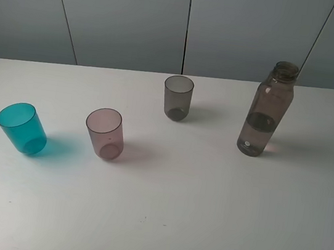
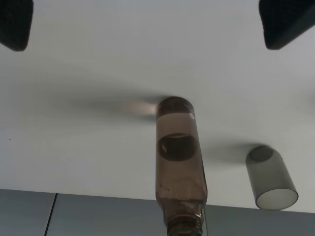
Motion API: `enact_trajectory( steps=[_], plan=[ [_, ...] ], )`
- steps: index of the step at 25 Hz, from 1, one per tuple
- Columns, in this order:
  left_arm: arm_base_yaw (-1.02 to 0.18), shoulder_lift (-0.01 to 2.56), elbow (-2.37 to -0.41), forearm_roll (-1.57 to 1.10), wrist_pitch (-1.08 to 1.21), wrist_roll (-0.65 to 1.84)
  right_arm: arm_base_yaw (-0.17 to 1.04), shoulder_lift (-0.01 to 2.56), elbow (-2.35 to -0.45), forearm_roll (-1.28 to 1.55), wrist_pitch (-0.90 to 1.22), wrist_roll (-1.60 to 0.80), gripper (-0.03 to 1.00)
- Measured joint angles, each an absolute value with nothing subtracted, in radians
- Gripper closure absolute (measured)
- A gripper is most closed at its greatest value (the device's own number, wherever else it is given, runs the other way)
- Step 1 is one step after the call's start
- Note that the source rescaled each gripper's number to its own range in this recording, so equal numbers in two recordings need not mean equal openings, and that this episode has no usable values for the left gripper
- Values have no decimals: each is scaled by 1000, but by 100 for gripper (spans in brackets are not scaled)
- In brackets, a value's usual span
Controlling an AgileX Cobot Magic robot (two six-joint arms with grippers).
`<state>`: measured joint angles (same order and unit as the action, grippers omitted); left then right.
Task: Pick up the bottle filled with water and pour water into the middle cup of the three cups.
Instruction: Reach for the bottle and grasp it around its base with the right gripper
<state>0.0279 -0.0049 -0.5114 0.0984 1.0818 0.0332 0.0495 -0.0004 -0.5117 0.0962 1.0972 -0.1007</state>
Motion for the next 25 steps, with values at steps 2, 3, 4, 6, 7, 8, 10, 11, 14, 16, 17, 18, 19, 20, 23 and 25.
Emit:
enact_trajectory(
  steps=[2, 3, 4, 6, 7, 8, 10, 11, 14, 16, 17, 18, 19, 20, 23, 25],
  plan=[
    [28, -5, -511, 98, 1082, 33, 49, 0, -512, 96, 1097, -101, -3],
    [28, -5, -511, 98, 1082, 33, 49, 0, -512, 96, 1097, -101, -3],
    [28, -5, -511, 98, 1082, 33, 49, 0, -512, 96, 1097, -101, -3],
    [28, -5, -511, 98, 1082, 33, 49, 0, -512, 96, 1097, -101, -3],
    [28, -5, -511, 98, 1082, 33, 49, 0, -512, 96, 1097, -99, -3],
    [28, -5, -511, 98, 1082, 33, 49, 0, -512, 96, 1097, -99, -3],
    [28, -5, -511, 98, 1082, 33, 49, 0, -512, 96, 1097, -99, -3],
    [28, -5, -511, 98, 1082, 33, 49, 0, -512, 96, 1097, -99, -3],
    [28, -5, -511, 98, 1082, 33, 49, 0, -512, 96, 1097, -99, -3],
    [28, -5, -511, 98, 1082, 33, 49, 0, -512, 96, 1097, -99, -3],
    [28, -5, -511, 98, 1082, 33, 49, 0, -512, 96, 1097, -99, -3],
    [28, -5, -511, 98, 1082, 33, 49, 0, -512, 96, 1097, -99, -3],
    [28, -5, -511, 98, 1082, 33, 49, 0, -512, 96, 1097, -99, -3],
    [28, -5, -511, 98, 1082, 33, 49, 0, -512, 101, 1097, -99, -3],
    [28, -5, -511, 98, 1082, 33, 49, 0, -512, 123, 1097, -99, -3],
    [28, -5, -511, 98, 1082, 33, 49, 0, -512, 130, 1097, -99, -3]
  ],
)
